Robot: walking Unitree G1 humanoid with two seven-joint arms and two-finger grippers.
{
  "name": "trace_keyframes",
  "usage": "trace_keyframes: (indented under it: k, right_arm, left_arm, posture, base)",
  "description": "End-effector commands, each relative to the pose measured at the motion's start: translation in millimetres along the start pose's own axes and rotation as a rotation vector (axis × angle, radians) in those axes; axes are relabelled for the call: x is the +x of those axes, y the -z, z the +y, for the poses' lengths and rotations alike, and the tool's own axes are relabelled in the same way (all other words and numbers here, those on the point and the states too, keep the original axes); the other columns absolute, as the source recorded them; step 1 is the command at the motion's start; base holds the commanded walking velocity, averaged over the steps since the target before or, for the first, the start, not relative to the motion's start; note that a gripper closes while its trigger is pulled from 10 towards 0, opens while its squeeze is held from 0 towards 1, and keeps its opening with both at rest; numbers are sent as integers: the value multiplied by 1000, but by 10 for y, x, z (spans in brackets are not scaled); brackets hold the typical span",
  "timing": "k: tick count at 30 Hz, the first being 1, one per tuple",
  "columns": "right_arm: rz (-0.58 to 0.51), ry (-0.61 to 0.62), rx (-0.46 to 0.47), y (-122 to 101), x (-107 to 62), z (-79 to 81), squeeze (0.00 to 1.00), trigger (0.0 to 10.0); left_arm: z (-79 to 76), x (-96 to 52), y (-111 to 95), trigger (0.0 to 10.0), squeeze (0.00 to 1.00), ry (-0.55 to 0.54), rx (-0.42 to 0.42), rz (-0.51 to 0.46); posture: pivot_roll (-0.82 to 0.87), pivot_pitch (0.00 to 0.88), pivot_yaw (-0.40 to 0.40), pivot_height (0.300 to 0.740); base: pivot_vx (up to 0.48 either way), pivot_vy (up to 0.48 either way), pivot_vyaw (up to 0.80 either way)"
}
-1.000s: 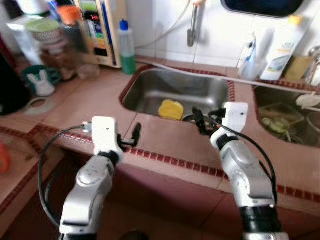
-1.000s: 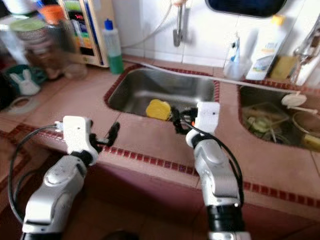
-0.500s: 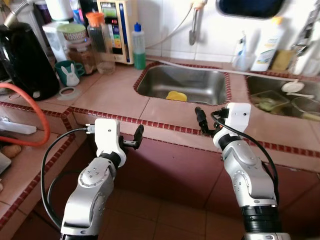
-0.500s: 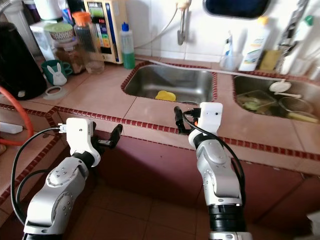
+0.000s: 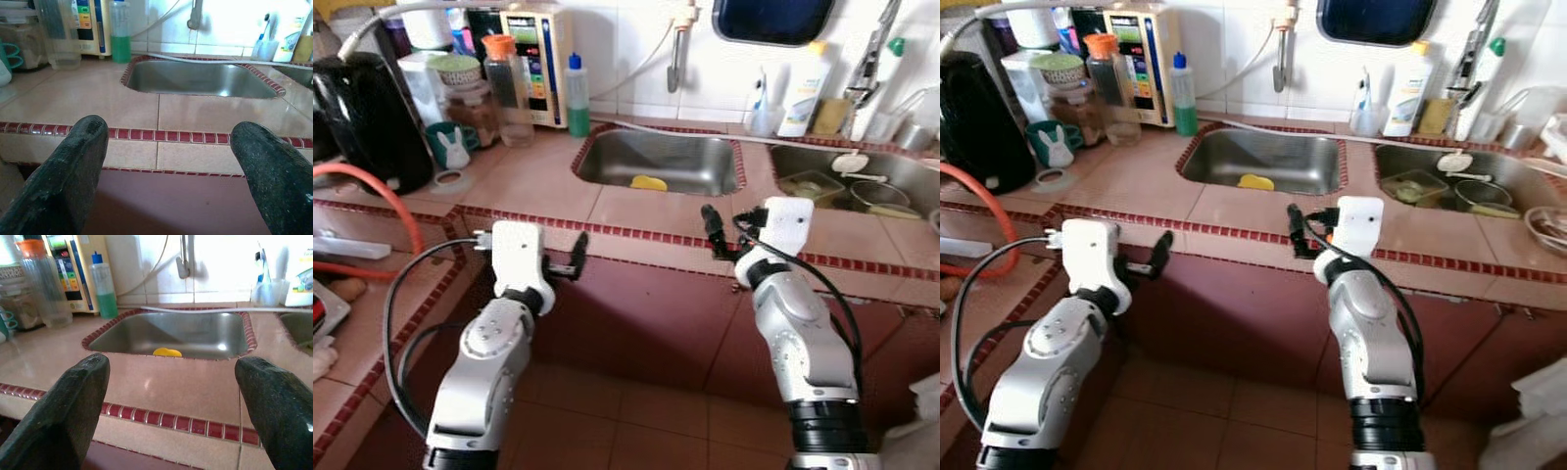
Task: Kitchen organization
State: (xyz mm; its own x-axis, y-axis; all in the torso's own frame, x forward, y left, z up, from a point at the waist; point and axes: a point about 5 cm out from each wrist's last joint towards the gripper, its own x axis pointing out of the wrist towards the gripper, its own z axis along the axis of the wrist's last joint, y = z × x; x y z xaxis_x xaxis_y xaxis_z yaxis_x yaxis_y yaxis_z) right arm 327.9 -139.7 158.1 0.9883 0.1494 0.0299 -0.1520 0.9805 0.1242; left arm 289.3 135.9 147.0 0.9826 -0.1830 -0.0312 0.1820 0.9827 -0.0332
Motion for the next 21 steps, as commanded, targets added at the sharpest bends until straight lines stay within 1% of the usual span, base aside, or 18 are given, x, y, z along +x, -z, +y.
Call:
trace_keyframes:
  k: [1,6,9,11,13,21]
  right_arm:
    - [-2,9,-7,-26,13,-12,0,10000]
    - [4,7,-7,-19,10,-13,0,10000]
    - [7,5,-8,-15,11,-15,0,10000]
    - [9,3,-10,-12,6,-11,0,10000]
    - [9,1,-10,-12,10,-6,0,10000]
    - [14,-3,-8,2,7,9,0,10000]
  left_arm:
    - [-11,33,-30,10000,0,9,22,-13]
    - [-19,43,-12,10000,0,8,10,0]
    - [-60,42,9,10000,0,39,-6,6]
    - [-115,23,26,10000,0,73,-4,6]
    - [-138,14,38,10000,0,85,-3,8]
    - [-189,-19,90,10000,0,126,11,26]
  posture:
    - [38,0,8,740]
    - [34,0,4,740]
    - [34,0,4,740]
    - [35,0,3,740]
    - [35,0,3,740]
    - [40,0,4,740]
  base:
    - [0,0,-731]
    - [0,0,-765]
    - [0,0,-763]
    - [0,0,-763]
    - [0,0,-763]
    - [0,0,-763]
